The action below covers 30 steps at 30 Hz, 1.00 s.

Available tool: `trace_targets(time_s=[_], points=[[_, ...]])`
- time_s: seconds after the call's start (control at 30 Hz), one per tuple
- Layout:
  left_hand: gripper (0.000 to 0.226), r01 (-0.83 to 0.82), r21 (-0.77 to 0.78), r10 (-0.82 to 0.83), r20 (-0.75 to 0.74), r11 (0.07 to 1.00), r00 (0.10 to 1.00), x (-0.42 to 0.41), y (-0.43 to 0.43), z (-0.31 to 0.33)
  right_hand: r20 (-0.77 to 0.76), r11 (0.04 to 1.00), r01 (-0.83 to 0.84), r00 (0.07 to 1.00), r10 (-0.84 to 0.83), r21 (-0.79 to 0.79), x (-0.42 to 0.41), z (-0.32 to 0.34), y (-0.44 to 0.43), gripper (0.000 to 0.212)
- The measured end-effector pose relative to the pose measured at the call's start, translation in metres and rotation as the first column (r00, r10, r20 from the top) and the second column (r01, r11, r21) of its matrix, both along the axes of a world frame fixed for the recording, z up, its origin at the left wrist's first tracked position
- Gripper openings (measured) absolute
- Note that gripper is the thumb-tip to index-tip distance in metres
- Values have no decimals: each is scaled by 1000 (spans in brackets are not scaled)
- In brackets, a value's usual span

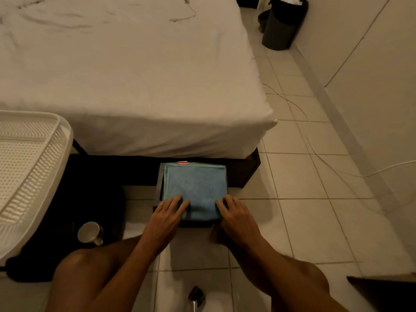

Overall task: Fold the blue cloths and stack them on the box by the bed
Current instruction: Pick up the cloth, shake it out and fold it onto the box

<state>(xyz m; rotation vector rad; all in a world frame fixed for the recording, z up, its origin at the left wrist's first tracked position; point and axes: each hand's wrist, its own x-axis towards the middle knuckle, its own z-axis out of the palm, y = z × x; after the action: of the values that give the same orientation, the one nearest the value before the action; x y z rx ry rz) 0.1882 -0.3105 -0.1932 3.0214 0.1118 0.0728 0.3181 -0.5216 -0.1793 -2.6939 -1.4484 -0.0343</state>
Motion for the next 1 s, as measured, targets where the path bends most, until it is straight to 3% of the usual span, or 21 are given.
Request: trace_targets(time_s=[0.27,0.4,0.53,0.67,0.83,0.9,1.0], points=[[85,-83,-35,81,-71,996,994,0,-10,12,65,993,-43,997,36,107,2,29,-2,34],[90,-160,-21,157,-108,987,982,6,-23,12,-25,985,-14,1000,19,172,8,43,7,27],[65,-229,-65,225,-63,971,972,11,-26,13,-123,980,16,992,9,196,14,62,18,21],[37,-155,-119,162,53,981,985,8,-5,20,-232,977,81,972,-33,198,25,74,22,25],[30,-65,-76,72,84,995,994,19,33,71,-336,965,161,938,-84,206,39,88,25,25],[21,-64,-34,64,-6,997,998,32,45,106,-370,957,201,922,-114,208,42,97,28,20],[29,-55,-27,51,-125,998,991,58,54,160,-384,936,263,909,-159,236,44,110,30,14]])
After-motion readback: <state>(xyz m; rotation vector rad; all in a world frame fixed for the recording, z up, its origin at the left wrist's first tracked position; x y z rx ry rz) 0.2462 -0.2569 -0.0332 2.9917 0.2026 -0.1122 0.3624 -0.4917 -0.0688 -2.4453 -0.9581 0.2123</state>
